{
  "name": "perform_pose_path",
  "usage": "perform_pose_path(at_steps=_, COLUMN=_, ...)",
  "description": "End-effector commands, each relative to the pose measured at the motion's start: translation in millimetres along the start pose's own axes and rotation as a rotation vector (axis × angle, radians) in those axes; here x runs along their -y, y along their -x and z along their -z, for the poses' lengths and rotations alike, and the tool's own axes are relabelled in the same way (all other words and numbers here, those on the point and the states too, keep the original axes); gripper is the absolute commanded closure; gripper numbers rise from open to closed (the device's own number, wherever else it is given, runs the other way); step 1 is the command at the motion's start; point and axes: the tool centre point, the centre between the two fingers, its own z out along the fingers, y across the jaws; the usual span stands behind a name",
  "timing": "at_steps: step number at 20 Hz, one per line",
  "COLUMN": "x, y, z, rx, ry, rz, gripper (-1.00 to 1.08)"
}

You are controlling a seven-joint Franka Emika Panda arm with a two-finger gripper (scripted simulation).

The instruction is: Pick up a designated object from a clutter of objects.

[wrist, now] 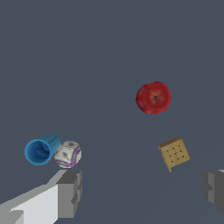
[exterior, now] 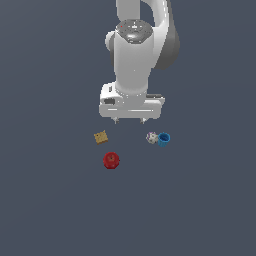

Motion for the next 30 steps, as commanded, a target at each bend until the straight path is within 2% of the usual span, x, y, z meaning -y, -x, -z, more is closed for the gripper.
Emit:
perform_pose_path(at_steps=1, x=12.6, y=1.2, z=-16.2, rx=-0.007, ry=0.002, rz=-0.007, gripper=-0.92)
perform_pose_path(at_steps=8, x=55.7, y=12.9, z=-70.5, rx=-0.031, ry=0.002, rz=-0.03, gripper=-0.92)
perform_pose_path(at_steps=17, x=103.0, y=40.7, z=-128.4, rx=-0.056, ry=-0.013, rz=-0.056, gripper=-0.92)
perform_pose_path(at_steps=23, x=120.0, y=55.2, z=-149.0, rx=-0.064, ry=-0.023, rz=-0.066, gripper=-0.92)
perform_pose_path(at_steps=30, x=127.0, y=61.8, z=-157.3, rx=-0.067, ry=-0.027, rz=-0.07, gripper=-0.92)
